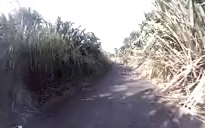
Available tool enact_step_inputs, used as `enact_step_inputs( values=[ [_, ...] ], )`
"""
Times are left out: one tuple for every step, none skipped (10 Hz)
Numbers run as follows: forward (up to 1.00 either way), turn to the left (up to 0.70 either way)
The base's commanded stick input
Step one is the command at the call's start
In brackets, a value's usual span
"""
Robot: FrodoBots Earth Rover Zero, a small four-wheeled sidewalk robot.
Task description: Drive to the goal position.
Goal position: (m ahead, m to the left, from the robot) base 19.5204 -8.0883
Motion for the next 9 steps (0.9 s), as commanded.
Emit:
enact_step_inputs(
  values=[
    [0.45, -0.27],
    [0.45, -0.27],
    [0.45, -0.27],
    [0.45, -0.27],
    [0.45, -0.27],
    [0.45, -0.27],
    [0.45, -0.27],
    [0.45, -0.27],
    [0.45, -0.27]
  ],
)
